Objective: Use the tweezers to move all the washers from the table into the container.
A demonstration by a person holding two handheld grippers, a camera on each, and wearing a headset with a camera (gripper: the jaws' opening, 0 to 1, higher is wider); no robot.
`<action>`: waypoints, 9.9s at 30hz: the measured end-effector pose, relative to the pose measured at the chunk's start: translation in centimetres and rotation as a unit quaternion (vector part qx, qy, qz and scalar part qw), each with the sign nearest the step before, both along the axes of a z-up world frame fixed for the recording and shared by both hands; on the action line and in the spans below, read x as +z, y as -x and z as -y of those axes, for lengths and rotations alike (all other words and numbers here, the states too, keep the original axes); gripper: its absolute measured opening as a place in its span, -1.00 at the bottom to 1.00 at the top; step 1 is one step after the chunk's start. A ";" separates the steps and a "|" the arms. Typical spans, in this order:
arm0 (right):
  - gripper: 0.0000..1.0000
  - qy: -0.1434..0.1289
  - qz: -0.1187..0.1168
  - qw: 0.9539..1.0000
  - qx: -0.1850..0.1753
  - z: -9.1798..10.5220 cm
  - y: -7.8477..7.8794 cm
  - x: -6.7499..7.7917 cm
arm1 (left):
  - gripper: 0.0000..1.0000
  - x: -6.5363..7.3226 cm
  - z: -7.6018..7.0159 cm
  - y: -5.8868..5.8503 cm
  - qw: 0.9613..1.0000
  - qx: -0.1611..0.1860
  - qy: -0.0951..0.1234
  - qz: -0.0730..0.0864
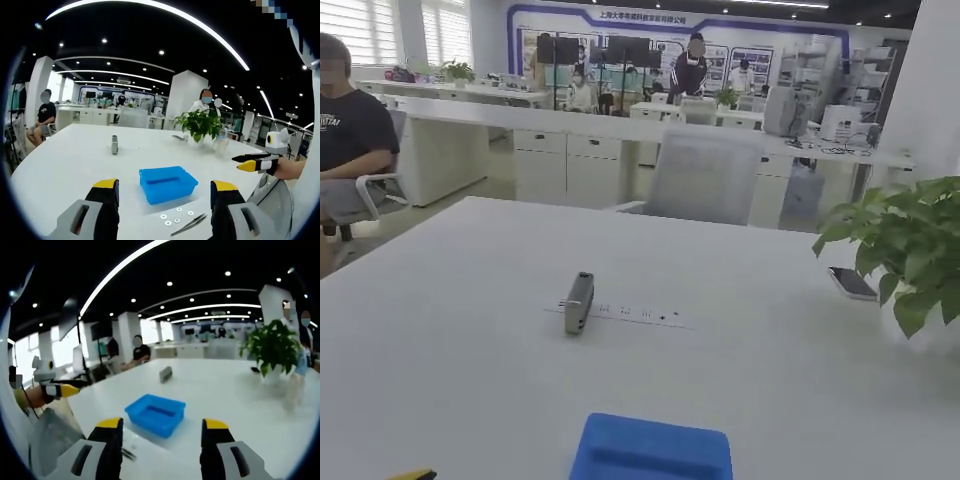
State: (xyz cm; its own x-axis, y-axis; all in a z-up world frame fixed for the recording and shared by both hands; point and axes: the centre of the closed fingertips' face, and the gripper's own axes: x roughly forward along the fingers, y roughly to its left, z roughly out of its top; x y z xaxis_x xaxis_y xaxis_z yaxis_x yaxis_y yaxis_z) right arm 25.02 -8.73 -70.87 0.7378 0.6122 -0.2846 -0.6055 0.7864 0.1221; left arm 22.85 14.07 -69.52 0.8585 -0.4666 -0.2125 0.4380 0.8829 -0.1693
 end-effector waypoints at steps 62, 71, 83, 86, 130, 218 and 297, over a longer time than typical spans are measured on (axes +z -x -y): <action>-0.41 0.157 -0.082 0.969 0.175 -4.9 3.9 -7.2 | -1.00 -15.5 4.9 2.7 0.769 -0.443 -0.432 -0.160; -0.50 0.198 -0.075 0.947 0.240 -6.4 4.9 -8.3 | -1.00 -10.7 5.8 3.6 0.782 -0.441 -0.421 -0.129; -0.63 0.237 -0.085 0.898 0.362 -10.0 7.1 -10.7 | -1.00 -7.1 8.4 5.0 0.791 -0.453 -0.391 -0.127; -0.68 0.230 -0.086 0.895 0.373 -10.6 7.1 -11.0 | -1.00 -6.8 8.9 5.0 0.791 -0.457 -0.387 -0.126; -0.85 0.162 -0.080 0.923 0.340 -12.4 1.6 -11.4 | -1.00 -5.5 12.1 -0.4 0.771 -0.470 -0.414 -0.112; -0.96 0.108 -0.077 0.972 0.192 -9.7 -12.3 -7.9 | 0.55 0.9 0.2 1.4 0.999 -0.004 0.012 -0.033; -0.95 0.114 -0.147 0.937 0.297 -14.5 -3.1 -9.4 | 0.44 0.0 1.8 1.2 0.997 -0.055 0.007 -0.049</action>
